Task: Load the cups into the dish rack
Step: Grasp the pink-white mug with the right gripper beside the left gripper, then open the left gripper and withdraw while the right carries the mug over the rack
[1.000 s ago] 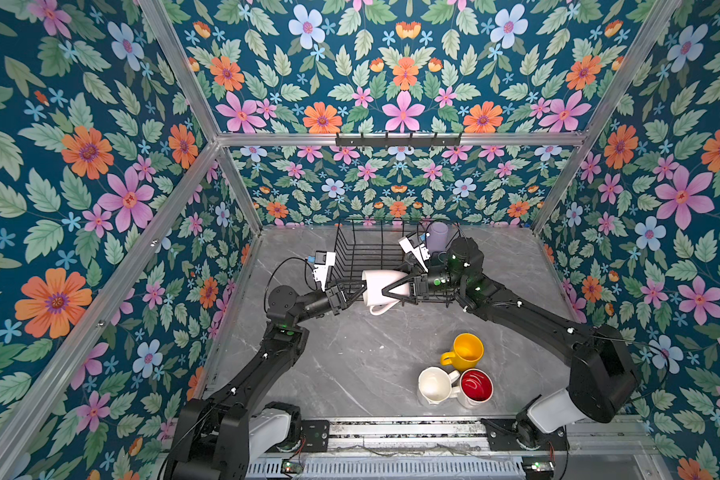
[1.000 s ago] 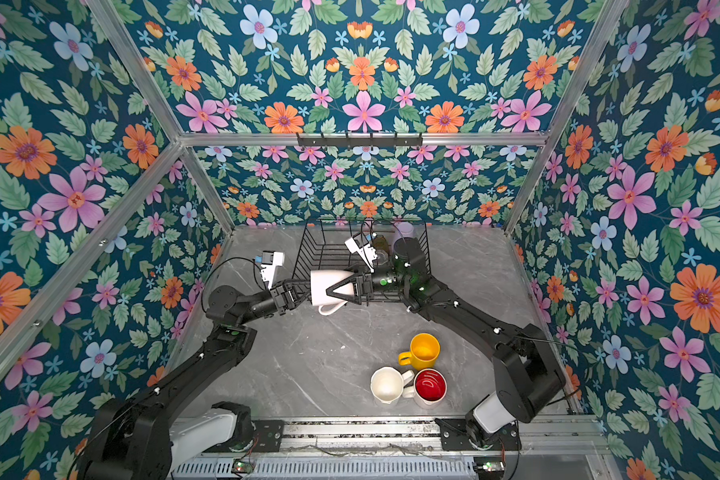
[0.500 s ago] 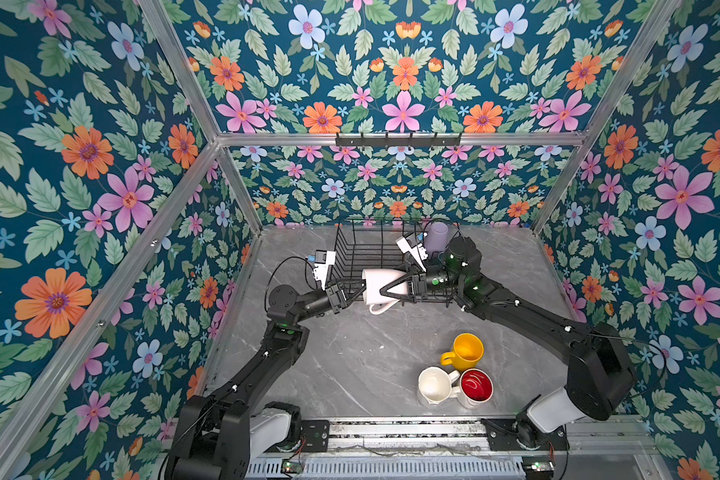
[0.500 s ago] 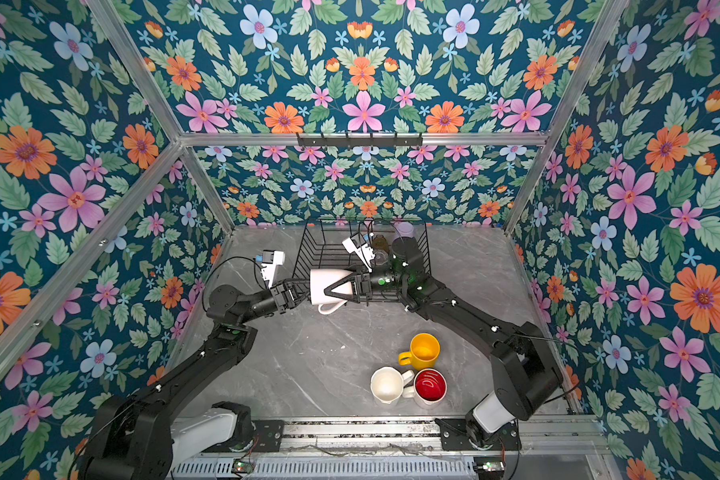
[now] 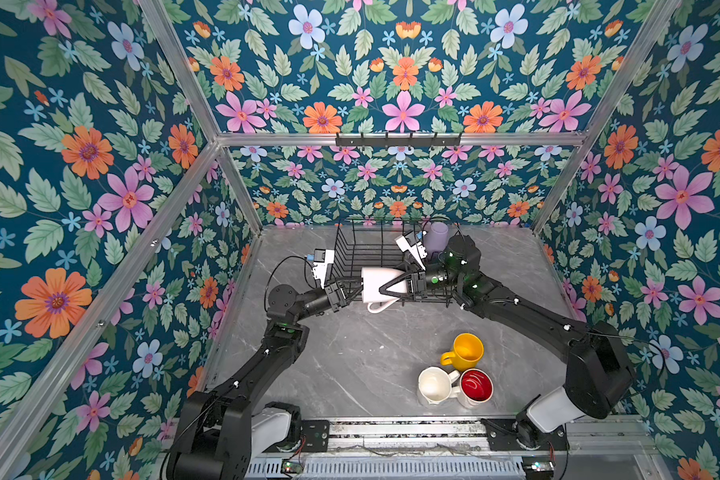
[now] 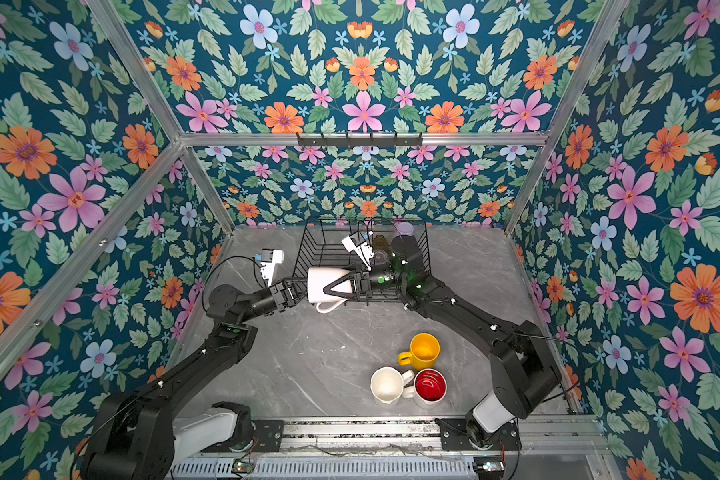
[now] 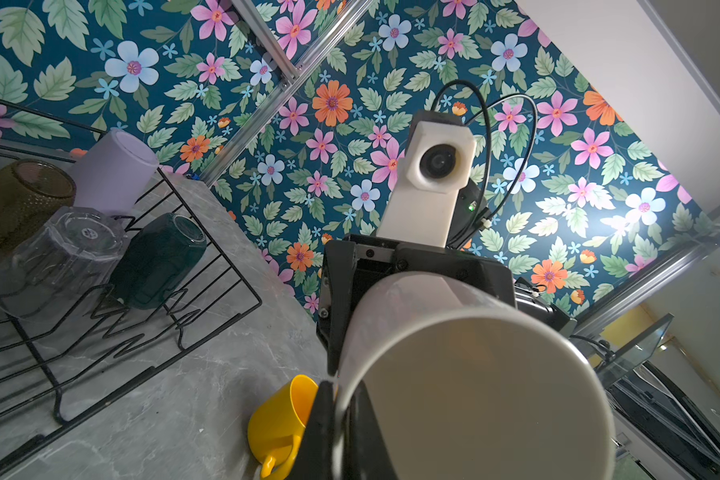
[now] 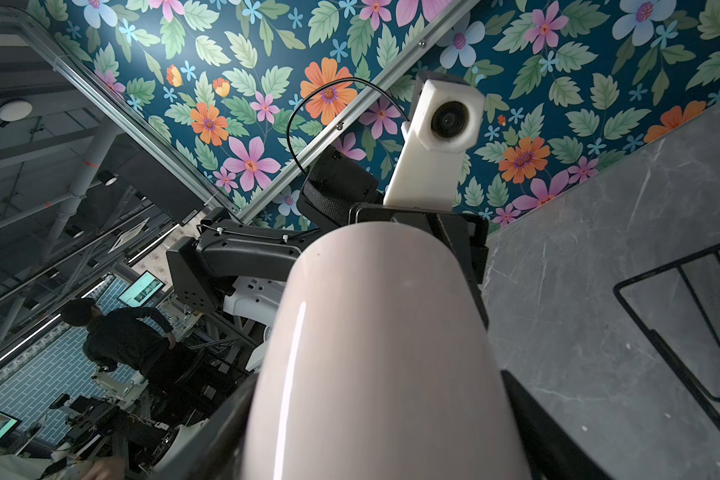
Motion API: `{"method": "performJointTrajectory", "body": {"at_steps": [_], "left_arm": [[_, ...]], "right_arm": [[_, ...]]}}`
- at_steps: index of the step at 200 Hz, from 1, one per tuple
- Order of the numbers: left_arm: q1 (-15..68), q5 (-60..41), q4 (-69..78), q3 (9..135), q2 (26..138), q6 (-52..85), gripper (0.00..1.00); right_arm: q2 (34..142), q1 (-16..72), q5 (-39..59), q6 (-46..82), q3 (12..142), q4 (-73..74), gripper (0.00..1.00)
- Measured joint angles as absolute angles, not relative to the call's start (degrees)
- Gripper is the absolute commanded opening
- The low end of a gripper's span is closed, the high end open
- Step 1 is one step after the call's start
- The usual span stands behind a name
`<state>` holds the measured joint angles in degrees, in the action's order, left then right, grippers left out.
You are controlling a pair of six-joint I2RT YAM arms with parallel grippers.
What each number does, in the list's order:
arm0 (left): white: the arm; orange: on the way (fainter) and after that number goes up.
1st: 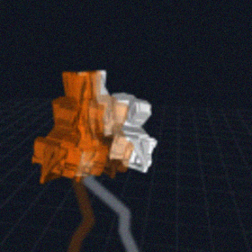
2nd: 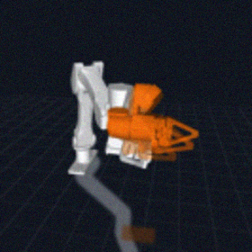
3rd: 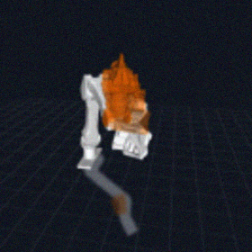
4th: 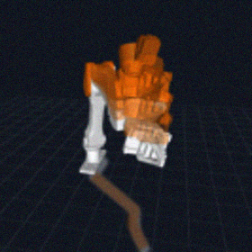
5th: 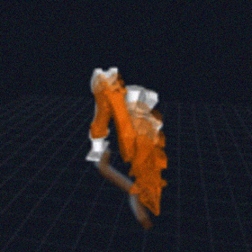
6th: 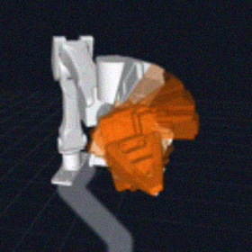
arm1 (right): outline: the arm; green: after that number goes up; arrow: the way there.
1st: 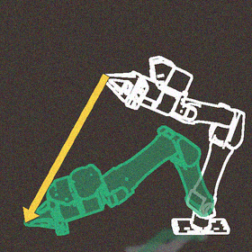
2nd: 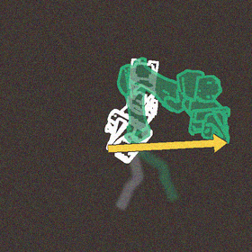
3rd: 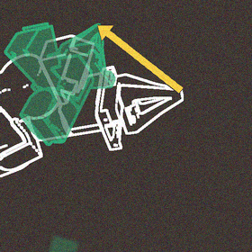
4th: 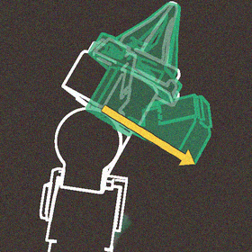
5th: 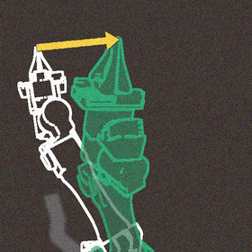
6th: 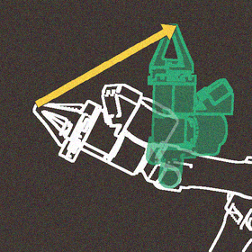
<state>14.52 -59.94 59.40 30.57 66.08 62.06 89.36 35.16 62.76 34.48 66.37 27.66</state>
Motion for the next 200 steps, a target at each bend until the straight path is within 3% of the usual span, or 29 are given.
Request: {"method": "performJointTrajectory", "body": {"at_steps": [52,74,113,151,182,200], "left_arm": [[14.0,-59.9,60.2,30.3,66.1,62.9,0.00],[13.5,-60.0,60.8,30.2,66.0,63.5,0.05],[12.7,-59.8,61.9,30.0,66.1,64.1,0.25],[12.1,-59.2,62.7,29.9,66.0,64.2,0.62],[11.1,-58.0,61.8,29.4,64.5,63.2,0.79],[10.4,-56.8,58.1,29.4,62.5,60.8,0.84]], "right_arm": [[89.3,35.2,62.3,34.9,67.2,26.5,0.00],[88.8,35.4,61.3,34.9,67.8,24.6,0.00],[87.5,35.4,58.8,34.5,68.5,20.1,0.00],[86.5,35.0,55.5,34.0,69.2,15.6,0.00],[85.1,33.6,54.5,33.8,69.8,12.3,0.00],[84.2,32.1,53.1,32.8,70.7,8.9,0.00]]}}
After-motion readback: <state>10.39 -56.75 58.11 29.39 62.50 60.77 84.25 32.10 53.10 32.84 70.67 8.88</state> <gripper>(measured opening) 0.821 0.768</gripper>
